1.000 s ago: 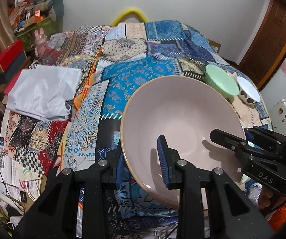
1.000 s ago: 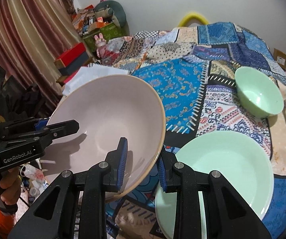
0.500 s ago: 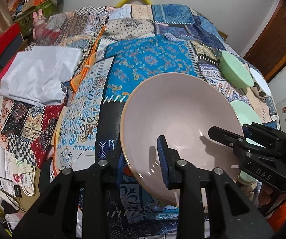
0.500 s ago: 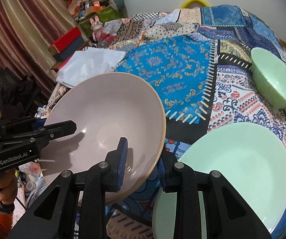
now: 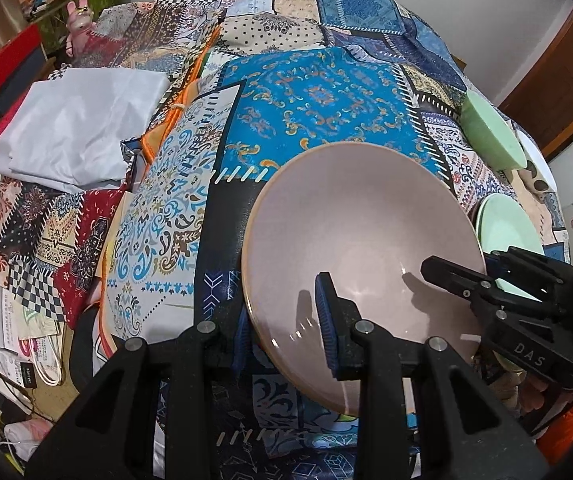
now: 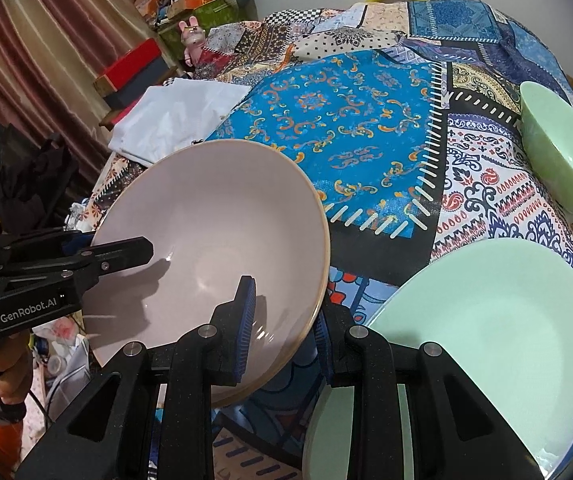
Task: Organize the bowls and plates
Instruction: 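Lift the pink bowl and carry it over the mint green plate stack, then lower the pink bowl onto the mint green plate and open both tools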
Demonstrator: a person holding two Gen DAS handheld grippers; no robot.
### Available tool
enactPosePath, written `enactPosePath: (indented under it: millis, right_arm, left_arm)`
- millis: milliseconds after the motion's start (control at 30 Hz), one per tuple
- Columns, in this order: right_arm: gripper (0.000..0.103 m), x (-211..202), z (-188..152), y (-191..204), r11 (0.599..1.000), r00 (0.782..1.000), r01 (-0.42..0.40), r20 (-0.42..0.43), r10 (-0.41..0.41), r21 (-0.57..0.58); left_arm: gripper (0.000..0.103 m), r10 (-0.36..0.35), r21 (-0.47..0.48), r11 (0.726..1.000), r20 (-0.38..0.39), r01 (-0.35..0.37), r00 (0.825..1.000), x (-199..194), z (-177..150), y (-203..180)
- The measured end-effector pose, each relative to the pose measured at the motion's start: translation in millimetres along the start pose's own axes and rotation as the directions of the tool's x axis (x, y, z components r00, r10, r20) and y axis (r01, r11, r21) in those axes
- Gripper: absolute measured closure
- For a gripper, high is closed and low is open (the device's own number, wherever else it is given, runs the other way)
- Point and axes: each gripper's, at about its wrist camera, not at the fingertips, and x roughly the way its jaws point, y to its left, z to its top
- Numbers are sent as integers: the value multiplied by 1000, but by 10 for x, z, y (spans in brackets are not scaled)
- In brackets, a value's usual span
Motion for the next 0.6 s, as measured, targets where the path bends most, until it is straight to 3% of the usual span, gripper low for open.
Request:
enactPosePath:
  millis: [600]
  right_arm:
    - [75, -448, -29, -80, 1000, 995, 24, 101, -24, -4]
  left_arm:
    - [73, 54, 4, 999, 101, -54, 993, -403, 1, -90]
